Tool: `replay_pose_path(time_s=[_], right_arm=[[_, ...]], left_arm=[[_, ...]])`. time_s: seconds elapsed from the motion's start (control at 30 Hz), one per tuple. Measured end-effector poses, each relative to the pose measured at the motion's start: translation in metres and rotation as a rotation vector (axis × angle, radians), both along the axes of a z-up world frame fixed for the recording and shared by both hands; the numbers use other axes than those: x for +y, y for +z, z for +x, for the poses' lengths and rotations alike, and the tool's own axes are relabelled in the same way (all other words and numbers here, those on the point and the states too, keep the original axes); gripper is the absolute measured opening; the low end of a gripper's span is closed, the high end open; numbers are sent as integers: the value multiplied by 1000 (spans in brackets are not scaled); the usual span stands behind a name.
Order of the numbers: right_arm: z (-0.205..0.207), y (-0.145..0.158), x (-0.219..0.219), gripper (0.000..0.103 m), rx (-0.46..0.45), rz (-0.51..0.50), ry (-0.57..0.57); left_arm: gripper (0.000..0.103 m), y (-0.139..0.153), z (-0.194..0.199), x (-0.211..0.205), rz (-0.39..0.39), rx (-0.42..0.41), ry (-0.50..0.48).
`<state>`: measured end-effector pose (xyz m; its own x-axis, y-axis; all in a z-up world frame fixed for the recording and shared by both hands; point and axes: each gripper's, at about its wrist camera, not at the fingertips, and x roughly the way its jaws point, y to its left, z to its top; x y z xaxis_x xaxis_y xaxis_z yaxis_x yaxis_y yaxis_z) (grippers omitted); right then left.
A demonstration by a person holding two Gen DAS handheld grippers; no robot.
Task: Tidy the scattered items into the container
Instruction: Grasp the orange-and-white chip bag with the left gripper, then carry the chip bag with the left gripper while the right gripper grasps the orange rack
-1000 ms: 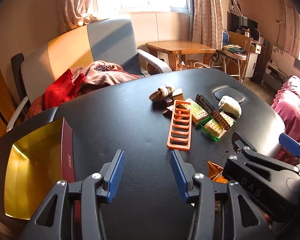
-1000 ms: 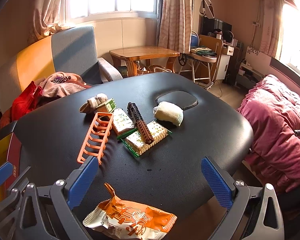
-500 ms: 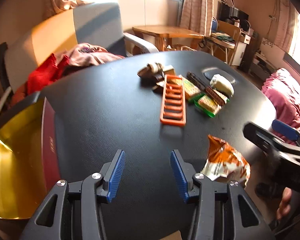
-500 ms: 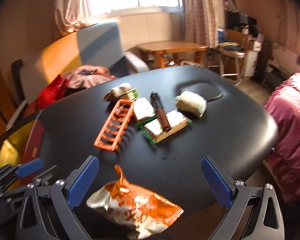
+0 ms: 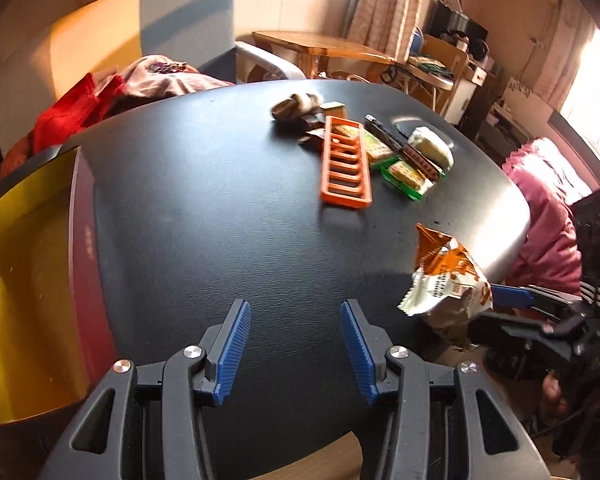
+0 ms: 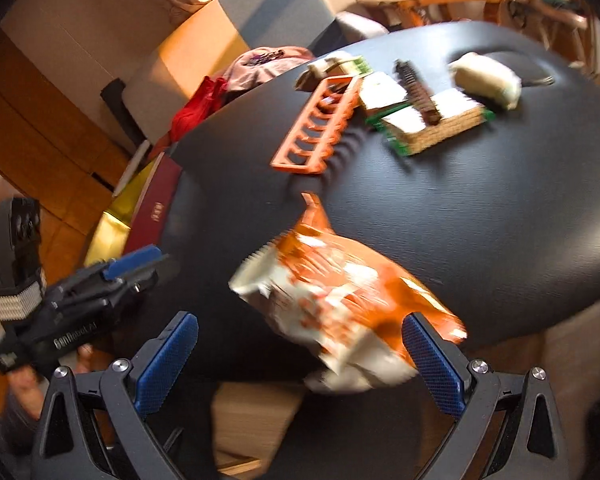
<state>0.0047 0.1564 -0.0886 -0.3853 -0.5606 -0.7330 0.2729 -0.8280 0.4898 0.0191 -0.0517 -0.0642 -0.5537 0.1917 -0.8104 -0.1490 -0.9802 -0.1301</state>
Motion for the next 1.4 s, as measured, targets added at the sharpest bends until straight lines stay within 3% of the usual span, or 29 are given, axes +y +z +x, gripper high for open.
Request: replay_pose_path(time_s=[0.1, 0.23, 0.37, 0.47, 0.57, 0.7, 0.93, 1.27, 1.4], right_arm=[[-17, -1, -10, 103, -25, -93, 14], [-37, -6, -22, 103, -96, -302, 37], [-36, 0, -29, 103, -85, -334, 40], [-28, 10, -23, 103, -58, -318, 23], [-18, 18, -6, 103, -34, -299, -22], [-7, 24, 22, 103, -6, -237, -95], [-1, 16, 56, 103, -22, -203, -170], [-9, 5, 51, 103, -17, -166, -174], [-9, 5, 46, 103, 5, -121, -175]], left_arm=[[48, 3, 3, -11, 22, 7, 21], [48, 4, 3, -20, 84, -12, 33], [54, 5, 7, -16, 132, -32, 8], [63, 11, 10, -5, 170, -11, -42], [67, 13, 10, 18, 130, 12, -129], [74, 4, 4, 44, 135, -24, -228], [74, -12, -7, 62, 95, -63, -234], [76, -16, -10, 73, -11, -11, -240], [73, -15, -2, 69, -18, 20, -235]])
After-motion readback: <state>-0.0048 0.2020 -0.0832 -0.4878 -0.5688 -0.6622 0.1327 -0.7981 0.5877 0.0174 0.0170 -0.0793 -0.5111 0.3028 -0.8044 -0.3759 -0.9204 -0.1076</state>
